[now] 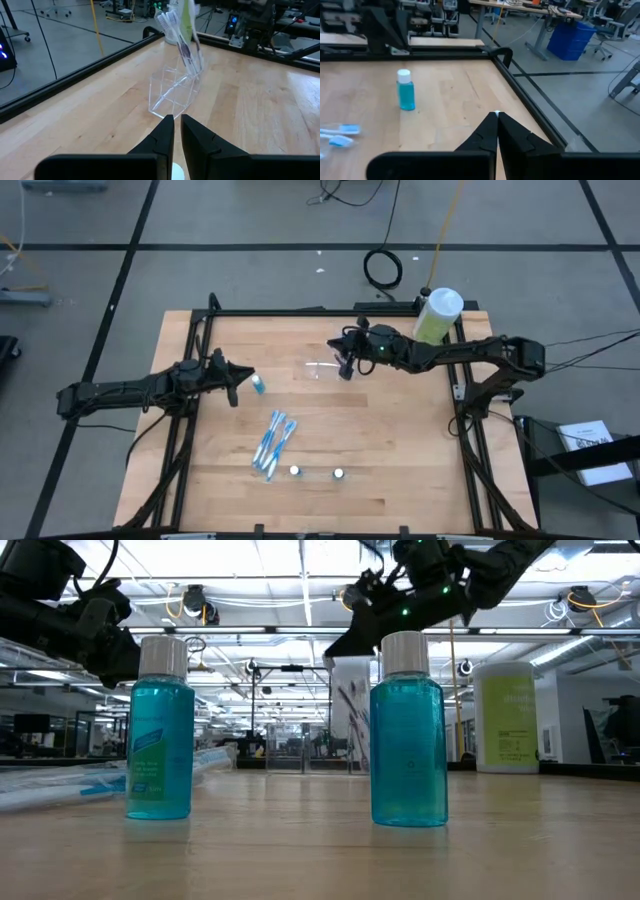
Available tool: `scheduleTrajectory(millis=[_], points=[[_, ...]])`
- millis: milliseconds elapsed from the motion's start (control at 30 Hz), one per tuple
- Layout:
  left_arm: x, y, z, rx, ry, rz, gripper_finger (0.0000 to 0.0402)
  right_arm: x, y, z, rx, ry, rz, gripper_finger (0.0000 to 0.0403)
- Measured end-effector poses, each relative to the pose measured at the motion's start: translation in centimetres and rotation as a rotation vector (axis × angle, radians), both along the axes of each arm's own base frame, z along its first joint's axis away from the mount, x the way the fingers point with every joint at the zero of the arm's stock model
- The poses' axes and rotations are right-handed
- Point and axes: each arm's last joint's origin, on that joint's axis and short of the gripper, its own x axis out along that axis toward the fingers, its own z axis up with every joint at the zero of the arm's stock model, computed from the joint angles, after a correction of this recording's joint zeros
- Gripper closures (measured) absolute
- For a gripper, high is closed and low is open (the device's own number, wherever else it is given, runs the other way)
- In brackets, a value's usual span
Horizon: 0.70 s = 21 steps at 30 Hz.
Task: Pick & Place toothbrushing station
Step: Put the violet toothbrush into the transparent organizer
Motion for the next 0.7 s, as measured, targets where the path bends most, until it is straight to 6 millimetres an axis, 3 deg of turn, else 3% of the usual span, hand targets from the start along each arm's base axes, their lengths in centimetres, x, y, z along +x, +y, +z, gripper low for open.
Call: scheduleTrajectory(millis=[167, 300, 700], points=[[0.0, 0.0, 0.0, 0.000, 0.000, -0.001, 0.0364, -1.2, 1.0, 1.1, 0.000, 0.037, -0.041, 0.0403], [0.0, 0.0, 0.0, 0.000, -0.001, -0.001, 0.0364, -2.4, 1.8, 0.3, -0.012, 0.028, -0.090, 0.0403], [0.0, 0.0, 0.0, 0.000, -0.001, 0.000, 0.0364, -7.4, 3.0, -3.2, -0.006, -0.236, -0.140, 0.0403]])
